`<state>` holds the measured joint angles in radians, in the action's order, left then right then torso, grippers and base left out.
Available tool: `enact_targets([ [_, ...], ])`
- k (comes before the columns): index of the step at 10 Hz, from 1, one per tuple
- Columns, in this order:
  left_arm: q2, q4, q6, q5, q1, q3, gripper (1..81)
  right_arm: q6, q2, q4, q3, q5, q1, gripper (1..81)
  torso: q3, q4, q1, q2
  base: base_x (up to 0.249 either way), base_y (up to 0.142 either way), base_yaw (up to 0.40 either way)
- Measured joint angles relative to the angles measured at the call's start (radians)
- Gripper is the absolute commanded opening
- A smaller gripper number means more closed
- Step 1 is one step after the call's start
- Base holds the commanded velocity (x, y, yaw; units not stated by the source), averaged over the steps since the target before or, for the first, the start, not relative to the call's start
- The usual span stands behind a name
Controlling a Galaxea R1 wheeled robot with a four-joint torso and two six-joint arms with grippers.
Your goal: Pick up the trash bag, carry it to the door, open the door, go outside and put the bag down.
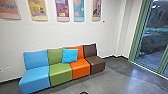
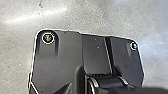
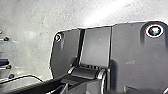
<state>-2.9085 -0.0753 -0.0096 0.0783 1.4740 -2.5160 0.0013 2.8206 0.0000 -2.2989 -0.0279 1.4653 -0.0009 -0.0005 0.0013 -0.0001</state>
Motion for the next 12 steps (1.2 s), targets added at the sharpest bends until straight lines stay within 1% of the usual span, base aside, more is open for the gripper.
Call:
enact_targets([
  [9, 0.002, 0.000, 0.000, 0.001, -0.002, -0.001, 81.1, 0.000, 0.005, 0.000, 0.000, 0.008, 0.000, 81.1, 0.000, 0.000, 0.000, 0.000, 0.123, 0.065, 0.000],
  [12, 0.003, 0.000, 0.000, 0.000, -0.002, -0.002, 81.1, 0.000, 0.006, 0.000, 0.000, 0.008, 0.000, 81.1, 0.000, 0.000, 0.000, 0.000, 0.119, 0.000, 0.000],
])
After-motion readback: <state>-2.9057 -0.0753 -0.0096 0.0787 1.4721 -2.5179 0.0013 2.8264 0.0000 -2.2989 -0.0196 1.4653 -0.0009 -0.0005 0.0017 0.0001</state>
